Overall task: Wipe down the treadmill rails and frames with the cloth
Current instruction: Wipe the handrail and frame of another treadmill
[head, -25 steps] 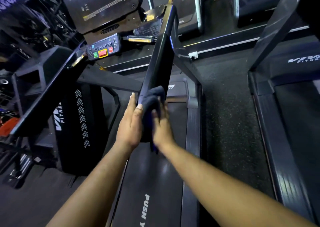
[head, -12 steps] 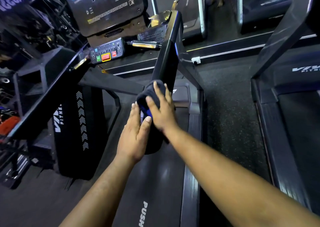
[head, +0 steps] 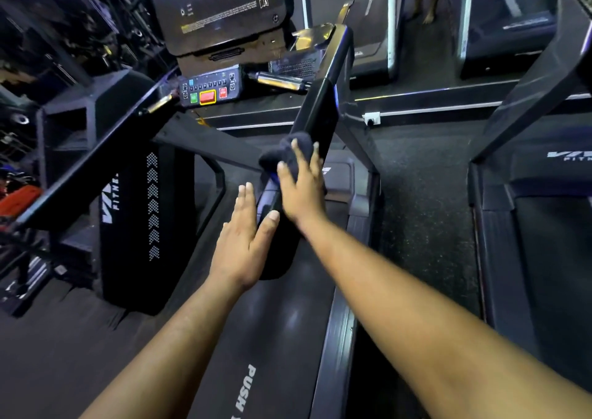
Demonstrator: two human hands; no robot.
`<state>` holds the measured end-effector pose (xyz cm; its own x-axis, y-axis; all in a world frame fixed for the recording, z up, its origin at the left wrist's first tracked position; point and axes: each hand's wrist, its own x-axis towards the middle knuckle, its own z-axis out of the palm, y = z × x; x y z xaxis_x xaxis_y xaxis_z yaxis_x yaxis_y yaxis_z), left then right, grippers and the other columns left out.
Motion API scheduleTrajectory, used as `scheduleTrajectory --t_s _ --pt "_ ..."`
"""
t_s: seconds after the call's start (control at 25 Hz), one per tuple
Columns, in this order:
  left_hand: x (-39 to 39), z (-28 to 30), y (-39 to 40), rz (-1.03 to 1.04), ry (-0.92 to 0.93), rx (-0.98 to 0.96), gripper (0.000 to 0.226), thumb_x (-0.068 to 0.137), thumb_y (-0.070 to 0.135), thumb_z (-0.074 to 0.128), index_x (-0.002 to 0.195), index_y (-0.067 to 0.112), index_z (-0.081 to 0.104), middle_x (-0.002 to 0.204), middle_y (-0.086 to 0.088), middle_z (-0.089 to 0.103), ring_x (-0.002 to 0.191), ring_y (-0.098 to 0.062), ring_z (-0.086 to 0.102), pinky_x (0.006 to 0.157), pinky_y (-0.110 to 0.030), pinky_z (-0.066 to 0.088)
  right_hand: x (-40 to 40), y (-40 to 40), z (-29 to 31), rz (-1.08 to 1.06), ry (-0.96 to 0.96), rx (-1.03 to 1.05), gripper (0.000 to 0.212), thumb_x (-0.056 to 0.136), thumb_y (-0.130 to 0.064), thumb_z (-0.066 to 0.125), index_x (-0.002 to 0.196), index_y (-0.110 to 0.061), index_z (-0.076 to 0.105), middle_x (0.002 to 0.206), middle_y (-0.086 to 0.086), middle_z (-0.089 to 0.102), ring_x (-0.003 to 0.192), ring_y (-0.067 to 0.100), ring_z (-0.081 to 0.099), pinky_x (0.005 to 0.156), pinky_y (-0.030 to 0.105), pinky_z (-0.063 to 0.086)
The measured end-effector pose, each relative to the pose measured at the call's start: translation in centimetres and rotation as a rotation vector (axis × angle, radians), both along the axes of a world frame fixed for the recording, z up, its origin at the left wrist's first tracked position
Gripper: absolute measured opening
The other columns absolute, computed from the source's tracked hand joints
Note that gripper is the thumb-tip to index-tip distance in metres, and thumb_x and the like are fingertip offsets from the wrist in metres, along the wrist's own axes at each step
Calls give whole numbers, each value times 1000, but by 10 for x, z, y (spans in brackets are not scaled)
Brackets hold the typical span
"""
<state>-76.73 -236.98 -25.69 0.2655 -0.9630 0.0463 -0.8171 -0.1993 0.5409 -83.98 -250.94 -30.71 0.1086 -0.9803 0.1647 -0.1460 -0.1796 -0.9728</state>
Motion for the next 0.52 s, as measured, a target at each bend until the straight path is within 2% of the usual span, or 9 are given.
scheduleTrajectory --t_s 0.12,0.24,0.32,0.4,0.52 --pt "-5 2 0 16 -47 66 92 82 78 17 158 30 0 166 12 -4 147 6 -3 125 -47 9 -7 -31 1 10 -32 90 60 100 -42 50 156 -33 29 168 9 5 153 29 13 122 49 20" --pt "-3 2 0 21 26 22 94 82 75 21 159 25 6 167 10 1 142 16 -3 126 -44 9 -10 60 -10 68 -201 45 61 98 -38 47 155 -27 30 167 8 10 153 19 8 125 34 8" --pt "-2 1 -2 36 62 7 93 82 72 22 159 22 8 166 9 3 142 16 0 126 -41 8 -10 96 -24 104 -255 7 62 97 -40 43 155 -27 27 166 4 13 151 14 9 122 27 7" --pt "-1 -1 -2 42 28 23 91 83 72 21 159 24 6 165 12 2 145 10 -1 126 -41 7 -5 60 -34 47 -253 21 62 99 -41 41 156 -21 27 165 9 22 150 19 20 122 28 15" --pt "-3 -1 1 46 -4 27 89 84 72 20 159 27 5 164 16 0 145 12 -3 126 -41 6 -5 -22 -38 -77 -323 375 56 105 -35 40 156 -14 28 161 11 30 146 28 33 118 34 28"
